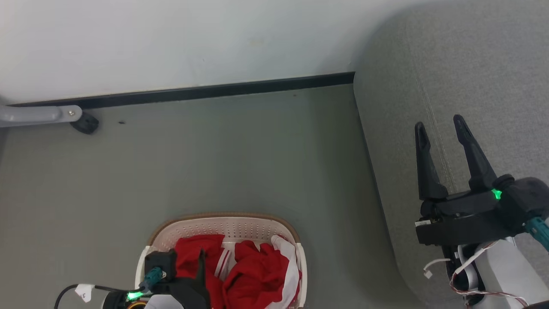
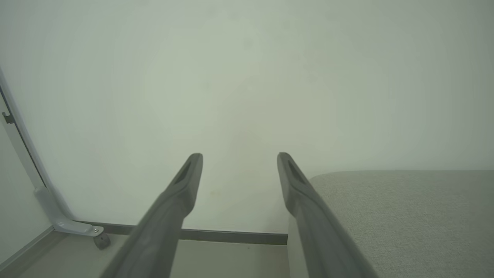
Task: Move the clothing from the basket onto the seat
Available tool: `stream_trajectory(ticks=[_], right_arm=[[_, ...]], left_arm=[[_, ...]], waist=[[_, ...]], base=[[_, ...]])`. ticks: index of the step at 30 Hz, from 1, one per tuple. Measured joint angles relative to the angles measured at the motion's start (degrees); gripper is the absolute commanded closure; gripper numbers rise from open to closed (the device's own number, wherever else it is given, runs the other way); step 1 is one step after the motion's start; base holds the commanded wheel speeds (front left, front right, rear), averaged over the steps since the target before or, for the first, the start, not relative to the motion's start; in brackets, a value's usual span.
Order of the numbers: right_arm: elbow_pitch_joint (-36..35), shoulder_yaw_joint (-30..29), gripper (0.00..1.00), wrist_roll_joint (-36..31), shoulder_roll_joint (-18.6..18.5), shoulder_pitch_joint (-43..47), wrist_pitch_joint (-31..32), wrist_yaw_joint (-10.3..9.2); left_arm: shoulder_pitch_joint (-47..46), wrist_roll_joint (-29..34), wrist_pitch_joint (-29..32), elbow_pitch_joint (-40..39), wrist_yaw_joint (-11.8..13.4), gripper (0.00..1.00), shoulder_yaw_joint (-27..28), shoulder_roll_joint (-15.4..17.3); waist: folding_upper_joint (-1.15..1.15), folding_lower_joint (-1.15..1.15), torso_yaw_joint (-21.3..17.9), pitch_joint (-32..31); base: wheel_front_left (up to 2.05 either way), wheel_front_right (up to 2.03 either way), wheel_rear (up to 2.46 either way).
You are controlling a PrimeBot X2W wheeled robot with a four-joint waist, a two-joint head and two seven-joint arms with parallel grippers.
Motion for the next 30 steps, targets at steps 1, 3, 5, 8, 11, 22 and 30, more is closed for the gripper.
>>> stream_trajectory(ticks=[1,3,5,8,11,22,30], right_arm=[[-0.5,0.0,0.0,0.0,0.2,-0.5,0.0,0.0],[-1.5,0.0,0.0,-0.3,0.6,-1.7,0.0,0.0],[-2.7,0.0,0.0,-0.3,1.1,-3.0,0.0,0.0],[-3.9,0.0,0.0,-0.3,1.9,-4.8,0.0,0.0],[-5.2,-0.2,0.0,-0.3,2.5,-6.4,0.0,0.0],[-8.4,-0.9,0.0,-0.3,4.1,-10.3,-0.4,0.04],[-8.9,-1.4,0.0,-0.2,5.8,-12.0,-0.4,0.18]], left_arm=[[-0.5,-0.2,0.4,0.6,0.0,0.0,0.0,0.0],[-1.5,-0.3,1.1,1.7,0.0,0.0,-0.2,0.0],[-2.6,-0.3,2.1,2.8,0.0,0.0,-0.5,0.0],[-4.3,-0.3,3.5,4.0,-0.5,0.0,-0.8,0.0],[-6.4,-0.3,5.0,5.2,-0.6,0.0,-1.4,-0.1],[-13.5,-0.2,10.6,9.9,-1.5,0.0,-2.7,0.0],[-16.8,0.1,13.8,13.2,-2.0,0.0,-2.8,1.6]], waist=[[0.0,0.0,-0.4,0.8],[0.0,0.0,-1.1,2.4],[0.0,0.0,-1.9,4.0],[0.0,-0.01,-3.2,6.4],[0.0,-0.01,-4.5,8.9],[0.0,-0.01,-8.6,17.8],[0.0,0.0,-11.1,23.7]], base=[[0.0,0.0,0.0],[0.0,0.0,0.0],[0.0,0.0,0.0],[0.0,0.0,0.0],[0.0,0.0,0.0],[0.0,0.0,0.0],[0.0,0.0,0.0]])
